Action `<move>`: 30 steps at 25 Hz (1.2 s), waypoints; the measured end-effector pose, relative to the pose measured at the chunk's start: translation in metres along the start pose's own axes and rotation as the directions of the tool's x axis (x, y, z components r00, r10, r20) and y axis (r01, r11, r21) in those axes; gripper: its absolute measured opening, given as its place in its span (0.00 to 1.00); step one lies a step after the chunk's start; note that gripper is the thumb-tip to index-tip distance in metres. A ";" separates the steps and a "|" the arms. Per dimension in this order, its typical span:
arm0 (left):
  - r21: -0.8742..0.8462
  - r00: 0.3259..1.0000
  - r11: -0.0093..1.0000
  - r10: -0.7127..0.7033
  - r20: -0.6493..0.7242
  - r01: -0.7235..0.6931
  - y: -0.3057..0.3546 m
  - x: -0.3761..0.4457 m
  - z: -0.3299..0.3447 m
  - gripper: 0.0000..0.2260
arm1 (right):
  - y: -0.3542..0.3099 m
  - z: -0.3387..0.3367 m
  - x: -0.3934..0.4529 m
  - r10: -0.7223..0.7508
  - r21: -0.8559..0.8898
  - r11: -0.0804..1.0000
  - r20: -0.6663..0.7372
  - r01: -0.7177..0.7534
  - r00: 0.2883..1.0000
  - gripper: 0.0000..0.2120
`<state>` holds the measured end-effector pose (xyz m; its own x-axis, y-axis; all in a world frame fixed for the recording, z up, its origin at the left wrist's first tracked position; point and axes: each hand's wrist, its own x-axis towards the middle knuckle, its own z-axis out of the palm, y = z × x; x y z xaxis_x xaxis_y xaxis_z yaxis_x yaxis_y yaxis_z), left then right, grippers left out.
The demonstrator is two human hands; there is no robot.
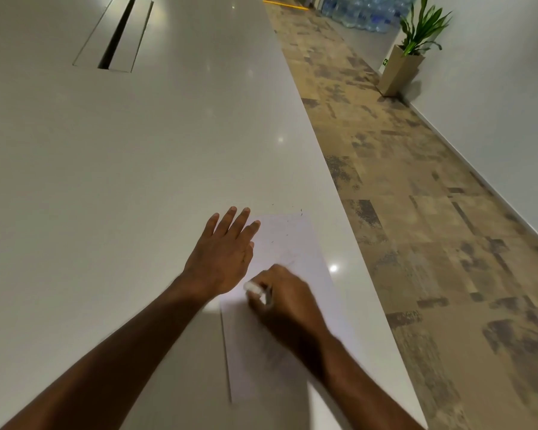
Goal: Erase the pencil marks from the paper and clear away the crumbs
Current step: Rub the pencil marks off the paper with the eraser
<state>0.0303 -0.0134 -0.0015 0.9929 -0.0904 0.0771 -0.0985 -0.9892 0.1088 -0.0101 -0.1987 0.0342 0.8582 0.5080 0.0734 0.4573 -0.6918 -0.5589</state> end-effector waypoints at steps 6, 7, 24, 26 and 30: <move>0.004 0.999 1.000 0.002 -0.036 -0.002 0.000 -0.001 0.002 0.26 | 0.051 -0.051 0.058 0.255 -0.027 0.962 -0.276 -0.272 0.927 0.17; 0.007 0.999 1.000 0.002 -0.034 -0.002 0.000 -0.001 0.002 0.26 | 0.046 -0.045 0.055 0.235 -0.027 0.968 -0.262 -0.250 0.936 0.16; 0.005 0.999 1.000 0.002 -0.046 -0.001 0.000 -0.001 0.003 0.25 | 0.045 -0.039 0.038 0.140 -0.029 0.989 -0.119 -0.145 0.983 0.13; -0.002 0.999 1.000 -0.003 -0.037 0.002 0.001 -0.001 0.003 0.25 | 0.059 -0.054 0.055 0.196 -0.040 0.977 -0.225 -0.210 0.954 0.16; -0.014 1.000 1.000 -0.015 -0.026 0.015 0.001 0.000 0.003 0.26 | 0.012 -0.005 -0.002 -0.052 -0.054 0.997 0.079 0.057 0.996 0.08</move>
<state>0.0301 -0.0146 -0.0045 0.9923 -0.0723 0.1009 -0.0846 -0.9887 0.1237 -0.0050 -0.2104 0.0316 0.8120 0.5825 0.0370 0.5171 -0.6886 -0.5083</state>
